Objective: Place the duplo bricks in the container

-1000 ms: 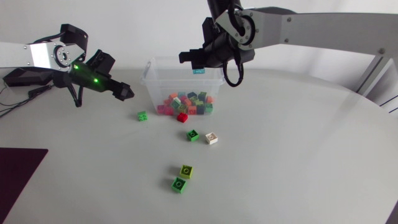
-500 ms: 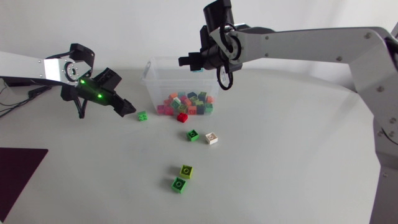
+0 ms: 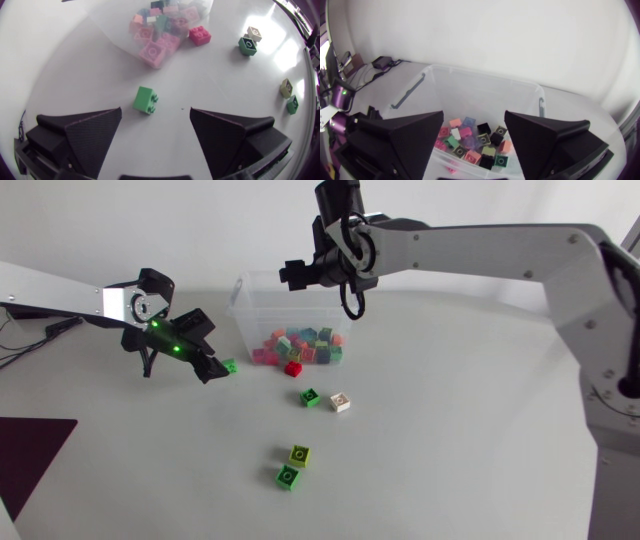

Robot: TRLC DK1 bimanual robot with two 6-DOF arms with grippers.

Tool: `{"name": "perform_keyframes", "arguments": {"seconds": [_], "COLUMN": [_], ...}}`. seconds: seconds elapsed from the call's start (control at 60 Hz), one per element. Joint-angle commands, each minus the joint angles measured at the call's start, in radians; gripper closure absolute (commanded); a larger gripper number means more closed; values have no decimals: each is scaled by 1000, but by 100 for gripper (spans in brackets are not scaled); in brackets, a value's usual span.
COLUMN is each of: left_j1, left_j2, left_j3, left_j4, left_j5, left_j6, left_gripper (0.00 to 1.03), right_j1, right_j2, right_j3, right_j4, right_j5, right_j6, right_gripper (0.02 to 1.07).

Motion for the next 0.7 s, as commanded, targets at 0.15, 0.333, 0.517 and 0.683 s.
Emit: {"name": "perform_keyframes", "arguments": {"seconds": [0.15,0.333,0.517,0.683], "left_j1": [15,22,12,5], "left_j2": [141,205,251,297], "left_j3": [175,252,282,333], "left_j4": [-7,-99,-144,-202], "left_j5": [13,29,30,32], "left_j6": [85,140,163,171], "left_gripper": [9,10,16,41], "right_j1": [15,15,-22,-23], "right_j2": [-301,-456,-528,-548], "right_j3": [-365,-599,-744,-849], "right_j4": [137,135,124,126], "right_j5": [-138,-209,-259,-278], "right_j6": [-129,-157,-174,-186], "right_gripper": [7,7,7,7]}}
